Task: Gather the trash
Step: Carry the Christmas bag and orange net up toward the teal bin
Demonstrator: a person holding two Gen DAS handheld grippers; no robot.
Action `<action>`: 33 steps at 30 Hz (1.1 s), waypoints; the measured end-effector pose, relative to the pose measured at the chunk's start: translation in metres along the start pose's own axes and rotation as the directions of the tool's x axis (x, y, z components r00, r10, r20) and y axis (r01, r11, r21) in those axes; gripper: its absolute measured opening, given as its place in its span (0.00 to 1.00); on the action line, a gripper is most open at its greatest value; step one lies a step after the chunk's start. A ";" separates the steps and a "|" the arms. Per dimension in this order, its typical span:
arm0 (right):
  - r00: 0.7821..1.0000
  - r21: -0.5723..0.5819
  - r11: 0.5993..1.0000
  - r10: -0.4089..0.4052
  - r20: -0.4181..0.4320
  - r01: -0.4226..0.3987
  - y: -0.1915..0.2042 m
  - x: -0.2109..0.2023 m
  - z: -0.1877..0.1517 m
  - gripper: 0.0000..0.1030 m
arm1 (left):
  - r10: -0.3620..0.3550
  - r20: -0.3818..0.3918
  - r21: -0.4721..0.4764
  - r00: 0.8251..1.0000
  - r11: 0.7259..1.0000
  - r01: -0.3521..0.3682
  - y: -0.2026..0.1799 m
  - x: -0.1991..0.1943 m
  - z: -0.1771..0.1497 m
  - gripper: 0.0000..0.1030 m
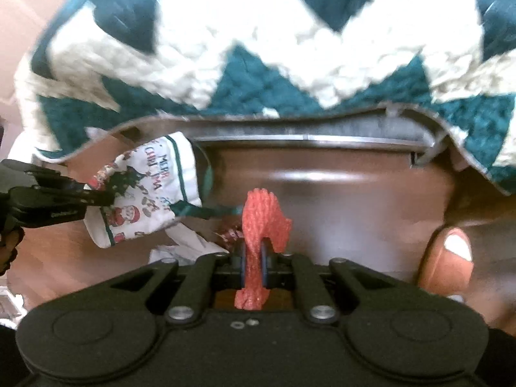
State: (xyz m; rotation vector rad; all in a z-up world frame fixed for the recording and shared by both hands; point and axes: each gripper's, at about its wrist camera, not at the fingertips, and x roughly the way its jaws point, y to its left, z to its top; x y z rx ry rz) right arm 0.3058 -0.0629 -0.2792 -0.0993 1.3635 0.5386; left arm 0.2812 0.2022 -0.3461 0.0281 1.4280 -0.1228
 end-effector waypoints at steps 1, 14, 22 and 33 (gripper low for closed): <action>1.000 -0.012 1.000 -0.003 0.011 0.003 0.000 -0.012 0.000 0.09 | 0.001 0.013 0.007 1.000 1.000 -0.001 -0.003 -0.015 0.000 0.12; 0.953 -0.105 0.991 -0.044 0.298 0.079 -0.012 -0.208 -0.029 0.09 | 0.011 0.308 0.075 0.951 0.997 -0.036 -0.092 -0.206 0.007 0.12; 0.879 -0.142 0.978 -0.066 0.472 0.150 -0.043 -0.331 -0.051 0.08 | -0.009 0.513 0.155 0.859 0.984 -0.083 -0.173 -0.319 0.023 0.12; 0.737 -0.083 0.961 -0.147 0.659 0.265 -0.096 -0.482 -0.076 0.08 | -0.155 0.714 0.254 0.683 0.966 -0.046 -0.304 -0.465 0.056 0.12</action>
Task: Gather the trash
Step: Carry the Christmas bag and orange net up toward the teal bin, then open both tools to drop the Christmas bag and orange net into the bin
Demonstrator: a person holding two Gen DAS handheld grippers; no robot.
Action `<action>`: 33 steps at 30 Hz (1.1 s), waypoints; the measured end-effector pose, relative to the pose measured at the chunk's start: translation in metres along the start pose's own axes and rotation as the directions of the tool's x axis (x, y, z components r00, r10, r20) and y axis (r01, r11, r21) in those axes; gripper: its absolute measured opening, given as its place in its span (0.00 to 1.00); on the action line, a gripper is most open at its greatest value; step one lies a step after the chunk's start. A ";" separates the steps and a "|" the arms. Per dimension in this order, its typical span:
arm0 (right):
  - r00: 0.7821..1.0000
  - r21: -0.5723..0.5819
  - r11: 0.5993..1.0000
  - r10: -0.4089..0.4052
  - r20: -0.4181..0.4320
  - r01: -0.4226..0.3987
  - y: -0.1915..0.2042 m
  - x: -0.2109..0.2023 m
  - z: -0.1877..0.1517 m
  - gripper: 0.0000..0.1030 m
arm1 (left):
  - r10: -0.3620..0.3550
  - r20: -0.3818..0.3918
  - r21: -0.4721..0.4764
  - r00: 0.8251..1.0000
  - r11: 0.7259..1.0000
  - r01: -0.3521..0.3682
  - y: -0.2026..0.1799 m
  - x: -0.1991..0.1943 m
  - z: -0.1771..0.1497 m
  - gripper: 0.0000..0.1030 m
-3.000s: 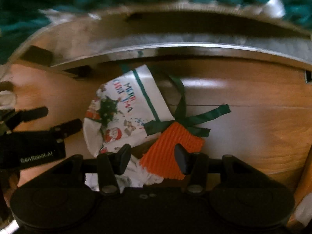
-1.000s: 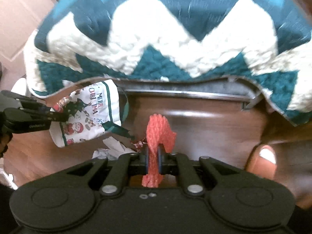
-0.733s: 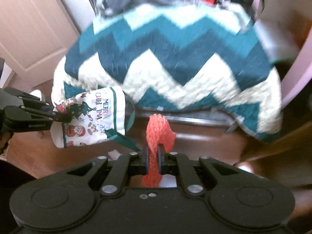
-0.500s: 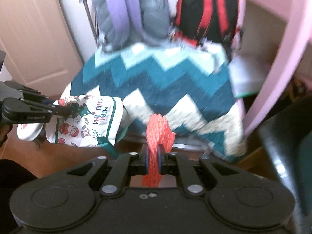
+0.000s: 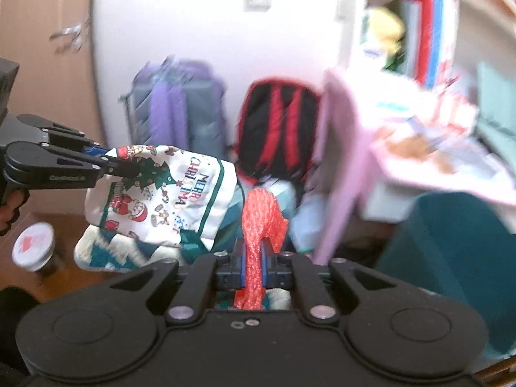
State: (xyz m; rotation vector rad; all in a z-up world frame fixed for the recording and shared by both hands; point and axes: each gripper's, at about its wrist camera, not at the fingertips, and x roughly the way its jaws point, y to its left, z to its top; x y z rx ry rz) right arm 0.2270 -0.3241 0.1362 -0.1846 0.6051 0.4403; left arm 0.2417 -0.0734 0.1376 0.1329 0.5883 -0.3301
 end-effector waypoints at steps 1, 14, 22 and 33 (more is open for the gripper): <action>0.999 0.005 1.000 -0.025 0.022 0.025 -0.010 -0.010 0.006 0.08 | -0.009 0.027 -0.003 1.000 1.000 0.009 -0.008 -0.003 0.014 0.12; 0.958 0.128 0.955 -0.277 0.077 0.267 -0.123 -0.080 0.012 0.08 | -0.154 0.245 0.102 0.957 0.986 0.132 -0.139 -0.019 0.162 0.12; 0.947 0.195 0.929 -0.322 0.012 0.313 -0.166 -0.079 -0.008 0.08 | -0.254 0.212 0.134 0.944 0.964 0.229 -0.212 0.021 0.182 0.12; 0.946 0.208 0.928 -0.280 -0.161 0.310 -0.190 -0.027 -0.034 0.09 | -0.268 -0.047 0.141 0.962 0.952 0.272 -0.262 0.134 0.131 0.12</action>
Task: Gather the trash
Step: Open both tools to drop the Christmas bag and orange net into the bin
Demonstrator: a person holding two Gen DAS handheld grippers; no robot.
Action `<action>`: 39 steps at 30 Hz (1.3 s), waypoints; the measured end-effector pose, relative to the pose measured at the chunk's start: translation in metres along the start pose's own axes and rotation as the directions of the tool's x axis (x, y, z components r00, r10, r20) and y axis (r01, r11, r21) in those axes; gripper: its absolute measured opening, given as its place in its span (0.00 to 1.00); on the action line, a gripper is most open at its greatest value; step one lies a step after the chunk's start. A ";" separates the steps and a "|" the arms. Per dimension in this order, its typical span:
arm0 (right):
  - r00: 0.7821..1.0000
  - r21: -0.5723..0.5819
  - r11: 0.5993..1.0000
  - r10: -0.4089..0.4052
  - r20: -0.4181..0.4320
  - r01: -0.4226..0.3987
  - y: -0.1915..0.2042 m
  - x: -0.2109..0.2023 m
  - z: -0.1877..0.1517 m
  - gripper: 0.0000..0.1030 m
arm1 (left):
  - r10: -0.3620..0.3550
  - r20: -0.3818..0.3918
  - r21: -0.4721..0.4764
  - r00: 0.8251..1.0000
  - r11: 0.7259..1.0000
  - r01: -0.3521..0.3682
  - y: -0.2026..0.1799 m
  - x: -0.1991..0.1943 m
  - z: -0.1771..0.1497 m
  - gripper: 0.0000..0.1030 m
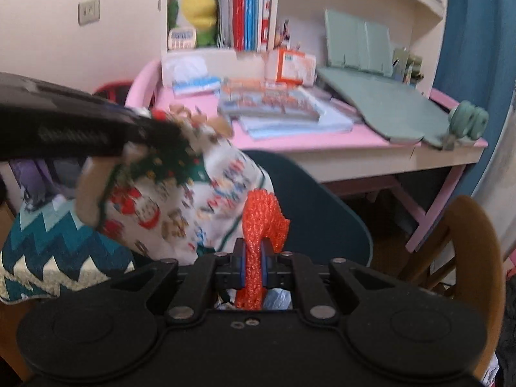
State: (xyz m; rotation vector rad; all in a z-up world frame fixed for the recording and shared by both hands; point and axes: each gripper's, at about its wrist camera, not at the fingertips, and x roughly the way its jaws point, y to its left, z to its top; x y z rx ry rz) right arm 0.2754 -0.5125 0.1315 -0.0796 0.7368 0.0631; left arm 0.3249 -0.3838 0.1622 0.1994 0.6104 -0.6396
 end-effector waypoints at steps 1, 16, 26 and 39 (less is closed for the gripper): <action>1.000 0.002 1.000 0.006 -0.017 -0.006 0.000 0.004 0.000 0.09 | -0.001 -0.015 0.007 1.000 1.000 0.001 -0.001 0.006 -0.004 0.12; 0.990 0.006 1.000 -0.003 -0.142 0.004 0.002 0.031 -0.015 0.27 | -0.043 -0.183 -0.011 0.982 0.999 0.042 -0.007 0.064 -0.033 0.13; 0.994 0.007 1.000 0.016 -0.112 -0.015 0.006 0.013 -0.014 0.32 | -0.063 -0.167 -0.065 0.984 0.996 0.053 0.006 0.051 -0.035 0.44; 0.994 -0.011 0.994 0.105 -0.040 -0.106 0.039 -0.035 -0.012 0.38 | -0.044 -0.095 -0.061 0.994 0.997 0.038 0.029 -0.032 -0.048 0.58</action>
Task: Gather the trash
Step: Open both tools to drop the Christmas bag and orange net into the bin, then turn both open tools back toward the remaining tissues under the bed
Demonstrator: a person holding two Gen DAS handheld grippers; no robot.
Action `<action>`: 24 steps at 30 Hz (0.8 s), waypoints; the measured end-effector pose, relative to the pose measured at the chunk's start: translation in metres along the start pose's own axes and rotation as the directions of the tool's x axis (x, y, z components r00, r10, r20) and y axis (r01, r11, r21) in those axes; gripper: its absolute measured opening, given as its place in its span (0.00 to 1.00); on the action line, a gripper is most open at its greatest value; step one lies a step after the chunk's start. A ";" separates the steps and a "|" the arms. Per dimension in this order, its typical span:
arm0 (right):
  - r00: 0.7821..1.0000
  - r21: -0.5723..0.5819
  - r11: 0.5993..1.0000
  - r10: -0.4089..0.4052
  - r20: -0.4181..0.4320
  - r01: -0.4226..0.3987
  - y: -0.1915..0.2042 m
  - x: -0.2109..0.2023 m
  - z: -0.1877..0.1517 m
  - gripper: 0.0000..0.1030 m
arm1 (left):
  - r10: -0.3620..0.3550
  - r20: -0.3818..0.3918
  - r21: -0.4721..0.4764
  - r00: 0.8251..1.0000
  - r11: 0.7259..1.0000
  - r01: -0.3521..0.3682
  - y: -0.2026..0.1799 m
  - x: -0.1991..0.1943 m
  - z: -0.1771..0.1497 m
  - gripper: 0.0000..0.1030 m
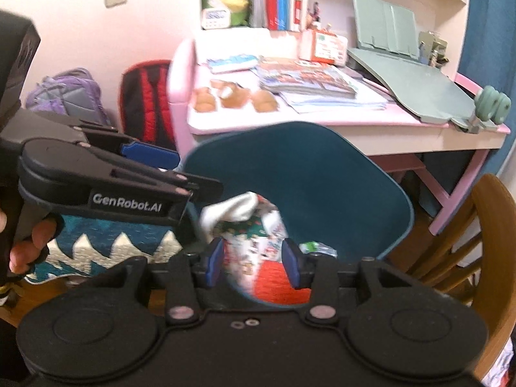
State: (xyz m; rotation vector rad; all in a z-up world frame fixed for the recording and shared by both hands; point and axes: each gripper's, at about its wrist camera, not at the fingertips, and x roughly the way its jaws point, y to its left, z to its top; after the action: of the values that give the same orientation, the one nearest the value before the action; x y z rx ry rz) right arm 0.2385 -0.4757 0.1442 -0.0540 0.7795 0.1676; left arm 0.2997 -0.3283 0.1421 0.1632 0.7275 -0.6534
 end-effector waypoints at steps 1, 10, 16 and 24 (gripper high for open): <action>1.000 -0.007 1.000 0.004 0.005 -0.004 0.005 -0.003 0.000 0.39 | 0.005 0.007 0.001 1.000 1.000 -0.005 0.003 -0.007 -0.003 0.59; 0.994 -0.078 0.992 0.105 0.023 -0.103 0.067 -0.017 -0.001 0.41 | 0.047 0.025 -0.039 0.999 0.998 -0.046 0.040 -0.066 -0.045 0.66; 0.983 -0.120 0.975 0.186 0.002 -0.185 0.114 -0.006 -0.002 0.45 | 0.105 0.016 -0.079 0.994 0.991 -0.104 0.080 -0.101 -0.085 0.67; 0.948 -0.166 0.934 0.312 -0.059 -0.317 0.184 0.025 -0.012 0.48 | 0.192 -0.026 -0.159 0.981 0.968 -0.193 0.143 -0.134 -0.145 0.78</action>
State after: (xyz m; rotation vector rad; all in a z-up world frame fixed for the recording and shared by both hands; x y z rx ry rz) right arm 0.2167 -0.2922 0.1206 -0.0967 0.8004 0.5412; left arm 0.2295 -0.0966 0.1115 0.0873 0.7607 -0.4067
